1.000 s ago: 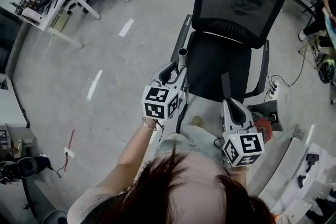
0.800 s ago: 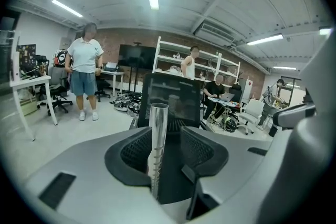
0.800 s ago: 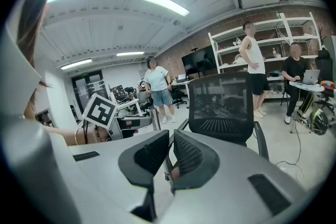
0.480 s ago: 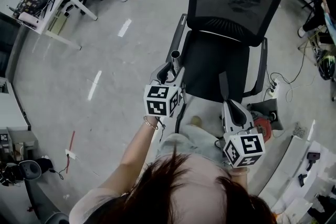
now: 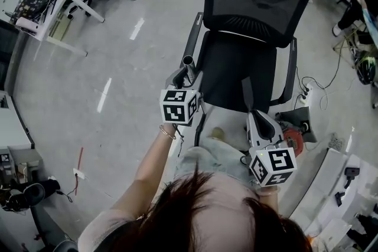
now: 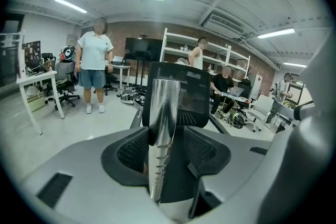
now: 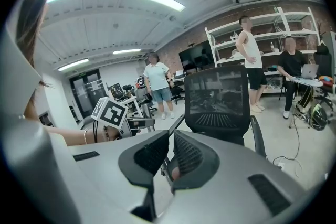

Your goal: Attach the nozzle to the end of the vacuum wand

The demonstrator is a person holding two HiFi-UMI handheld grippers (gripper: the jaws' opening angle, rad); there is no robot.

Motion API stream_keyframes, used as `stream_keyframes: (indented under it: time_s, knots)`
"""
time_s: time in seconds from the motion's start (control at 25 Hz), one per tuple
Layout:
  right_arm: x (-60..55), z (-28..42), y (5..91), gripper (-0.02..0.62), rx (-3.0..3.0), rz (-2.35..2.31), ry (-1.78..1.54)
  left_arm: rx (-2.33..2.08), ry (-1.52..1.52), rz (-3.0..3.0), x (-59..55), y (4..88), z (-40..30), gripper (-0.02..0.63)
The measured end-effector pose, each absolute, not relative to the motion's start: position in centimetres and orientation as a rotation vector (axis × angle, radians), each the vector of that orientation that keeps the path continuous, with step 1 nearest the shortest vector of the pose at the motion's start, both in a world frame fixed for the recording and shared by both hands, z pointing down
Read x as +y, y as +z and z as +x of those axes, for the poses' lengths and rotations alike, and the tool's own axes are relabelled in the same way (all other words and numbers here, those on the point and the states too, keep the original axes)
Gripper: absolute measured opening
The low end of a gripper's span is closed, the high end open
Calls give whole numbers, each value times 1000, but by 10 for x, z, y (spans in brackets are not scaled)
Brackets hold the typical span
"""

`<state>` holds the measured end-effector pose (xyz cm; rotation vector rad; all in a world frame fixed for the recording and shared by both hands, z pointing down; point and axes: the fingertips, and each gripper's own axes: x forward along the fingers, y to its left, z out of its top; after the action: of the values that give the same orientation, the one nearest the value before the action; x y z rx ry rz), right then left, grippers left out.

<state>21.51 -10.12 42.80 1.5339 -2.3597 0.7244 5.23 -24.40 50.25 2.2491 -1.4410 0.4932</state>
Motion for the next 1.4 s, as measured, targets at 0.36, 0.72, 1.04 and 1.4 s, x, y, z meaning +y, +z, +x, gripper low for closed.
stream_keyframes:
  time_s: [0.36,0.72,1.04,1.4]
  knots:
    - [-101,229,440,25,-2348,1525,751,-1541,530,2229,-256,511,53,195]
    - [-102,243,450,25,-2341,1528,794,-1593,567,2229,-259,513,52,161]
    - [-99,260,477,25,-2276,1558,814,-1576,600,2255,-256,513,54,160]
    - [-97,280,532,25,-2133,1593,839,-1537,614,2314,-249,511,61,160]
